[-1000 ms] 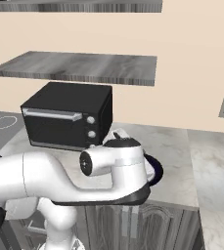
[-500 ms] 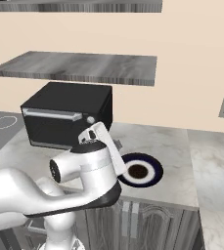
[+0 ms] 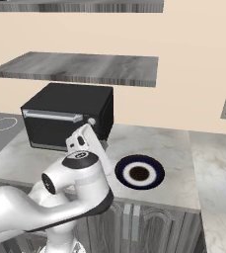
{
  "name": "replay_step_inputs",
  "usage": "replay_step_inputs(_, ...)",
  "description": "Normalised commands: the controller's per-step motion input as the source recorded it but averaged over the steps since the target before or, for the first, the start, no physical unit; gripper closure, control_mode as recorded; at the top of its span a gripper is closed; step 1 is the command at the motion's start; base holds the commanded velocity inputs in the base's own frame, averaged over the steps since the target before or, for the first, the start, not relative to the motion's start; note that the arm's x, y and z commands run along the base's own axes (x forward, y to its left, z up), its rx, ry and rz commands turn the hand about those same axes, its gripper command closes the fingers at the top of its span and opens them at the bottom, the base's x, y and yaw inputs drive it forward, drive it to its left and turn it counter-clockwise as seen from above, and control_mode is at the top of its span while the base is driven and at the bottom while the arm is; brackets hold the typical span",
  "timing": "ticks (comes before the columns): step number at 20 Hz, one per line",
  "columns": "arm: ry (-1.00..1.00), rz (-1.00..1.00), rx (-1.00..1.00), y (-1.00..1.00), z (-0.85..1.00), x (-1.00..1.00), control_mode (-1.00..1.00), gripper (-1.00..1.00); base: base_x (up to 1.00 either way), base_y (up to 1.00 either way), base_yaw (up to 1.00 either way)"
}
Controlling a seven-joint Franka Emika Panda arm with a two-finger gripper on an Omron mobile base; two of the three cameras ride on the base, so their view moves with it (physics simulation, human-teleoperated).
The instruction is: Pull the toaster oven rack outwards. Pick up the baguette from the plate and place it on the toaster oven rack. Close the toaster oven door fully and set the temperature to the lowest setting.
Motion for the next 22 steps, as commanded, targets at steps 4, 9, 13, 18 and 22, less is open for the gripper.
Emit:
replay_step_inputs(4, 0.02, 0.38, 0.02, 0.12, 0.00, -0.02, -1.00, 1.00, 0.00, 0.00, 0.00)
replay_step_inputs(9, 0.10, 0.42, 0.00, 0.05, 0.01, -0.14, -1.00, 1.00, 0.00, 0.00, 0.00)
replay_step_inputs(13, 0.14, 0.35, -0.01, 0.01, 0.11, -0.03, -1.00, 1.00, 0.00, 0.00, 0.00)
replay_step_inputs(18, 0.10, 0.24, 0.00, 0.00, 0.21, 0.00, -1.00, 1.00, 0.00, 0.00, 0.00)
replay_step_inputs(22, 0.07, 0.19, 0.00, 0.00, 0.29, 0.00, -1.00, 1.00, 0.00, 0.00, 0.00)
